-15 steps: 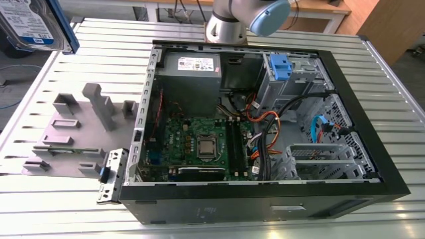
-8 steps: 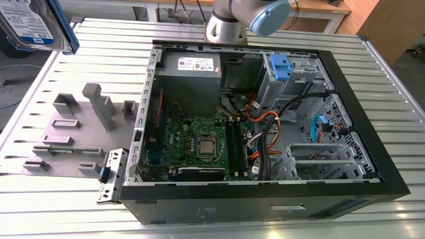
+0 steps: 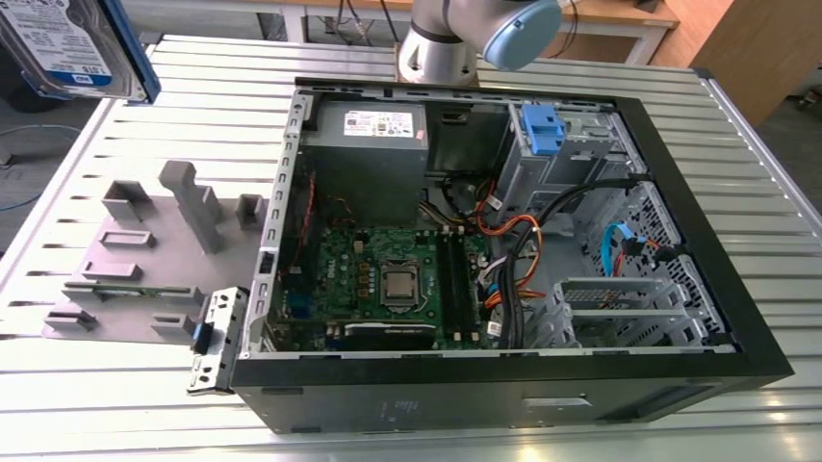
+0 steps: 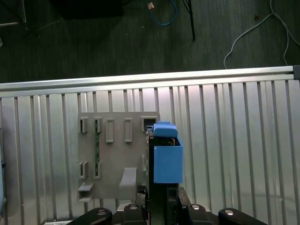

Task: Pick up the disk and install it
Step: 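Pick up the disk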

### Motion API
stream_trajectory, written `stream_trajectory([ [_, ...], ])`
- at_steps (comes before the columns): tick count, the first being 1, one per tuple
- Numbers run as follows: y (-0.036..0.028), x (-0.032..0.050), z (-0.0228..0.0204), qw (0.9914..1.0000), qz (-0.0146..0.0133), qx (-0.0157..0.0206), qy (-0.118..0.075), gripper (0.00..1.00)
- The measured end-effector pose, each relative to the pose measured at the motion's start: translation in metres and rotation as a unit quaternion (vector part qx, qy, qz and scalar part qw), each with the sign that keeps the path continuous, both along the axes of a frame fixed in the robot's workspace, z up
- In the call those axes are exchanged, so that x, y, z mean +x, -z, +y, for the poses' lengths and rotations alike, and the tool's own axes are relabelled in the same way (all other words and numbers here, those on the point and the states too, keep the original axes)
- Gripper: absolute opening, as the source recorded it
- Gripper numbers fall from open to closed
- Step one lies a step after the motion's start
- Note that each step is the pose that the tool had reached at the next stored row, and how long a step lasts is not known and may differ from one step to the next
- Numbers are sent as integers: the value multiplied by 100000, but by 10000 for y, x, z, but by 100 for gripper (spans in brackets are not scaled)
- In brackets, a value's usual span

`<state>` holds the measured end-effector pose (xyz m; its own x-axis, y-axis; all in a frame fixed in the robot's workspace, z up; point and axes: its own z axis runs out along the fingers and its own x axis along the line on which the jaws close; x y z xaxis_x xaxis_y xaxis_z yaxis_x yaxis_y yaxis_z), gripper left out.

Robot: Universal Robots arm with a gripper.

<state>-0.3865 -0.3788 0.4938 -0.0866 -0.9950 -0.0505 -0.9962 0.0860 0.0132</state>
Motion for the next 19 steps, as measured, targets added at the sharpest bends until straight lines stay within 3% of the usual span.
stream_trajectory([
  [19,0,322,0,100000,1,1,-3,35],
])
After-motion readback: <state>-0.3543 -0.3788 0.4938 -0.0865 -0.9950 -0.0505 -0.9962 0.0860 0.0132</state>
